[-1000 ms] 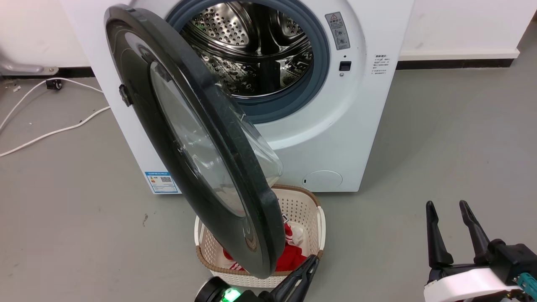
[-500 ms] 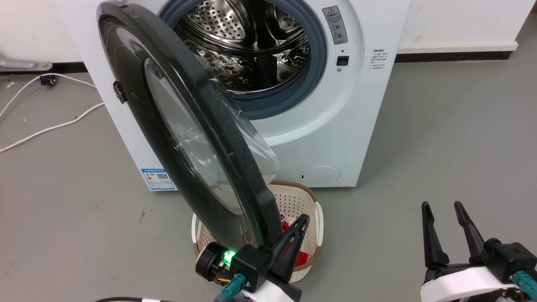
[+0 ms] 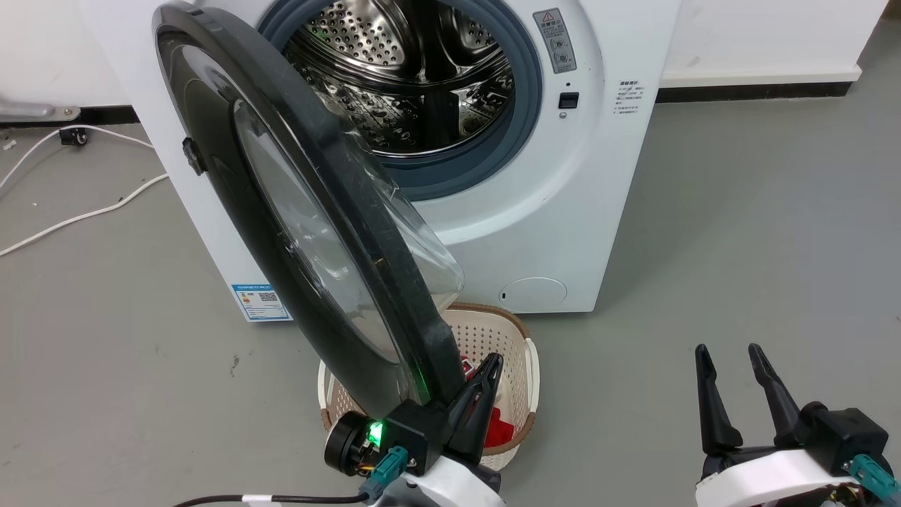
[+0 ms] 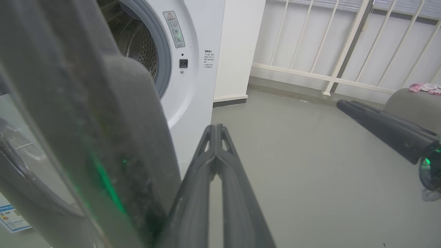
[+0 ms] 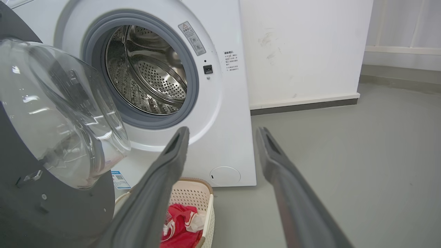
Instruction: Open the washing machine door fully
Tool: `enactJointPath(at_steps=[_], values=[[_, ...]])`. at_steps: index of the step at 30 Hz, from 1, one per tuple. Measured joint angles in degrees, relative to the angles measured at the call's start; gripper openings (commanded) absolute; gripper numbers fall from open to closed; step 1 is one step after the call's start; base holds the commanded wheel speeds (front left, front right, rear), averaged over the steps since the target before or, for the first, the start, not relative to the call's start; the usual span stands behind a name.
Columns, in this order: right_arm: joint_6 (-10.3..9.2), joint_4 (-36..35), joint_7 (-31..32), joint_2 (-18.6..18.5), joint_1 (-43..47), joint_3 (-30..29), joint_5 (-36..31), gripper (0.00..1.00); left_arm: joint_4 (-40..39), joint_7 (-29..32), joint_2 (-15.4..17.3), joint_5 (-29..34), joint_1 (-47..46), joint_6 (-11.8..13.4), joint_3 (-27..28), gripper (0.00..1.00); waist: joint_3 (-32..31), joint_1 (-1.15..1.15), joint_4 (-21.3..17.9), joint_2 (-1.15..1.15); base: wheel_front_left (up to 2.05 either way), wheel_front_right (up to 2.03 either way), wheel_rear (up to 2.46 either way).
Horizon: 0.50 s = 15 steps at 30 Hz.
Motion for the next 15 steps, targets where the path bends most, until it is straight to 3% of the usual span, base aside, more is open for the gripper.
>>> enactJointPath(at_steps=[15], values=[[0.00, 0.97, -0.01, 0.00, 0.07, 0.90, 1.53, 1.00, -6.93, -0.19, 0.58, 1.30, 6.67, 4.07, 0.94, 0.00, -0.45, 0.00, 1.85, 0.00, 0.00, 0.00, 0.00]])
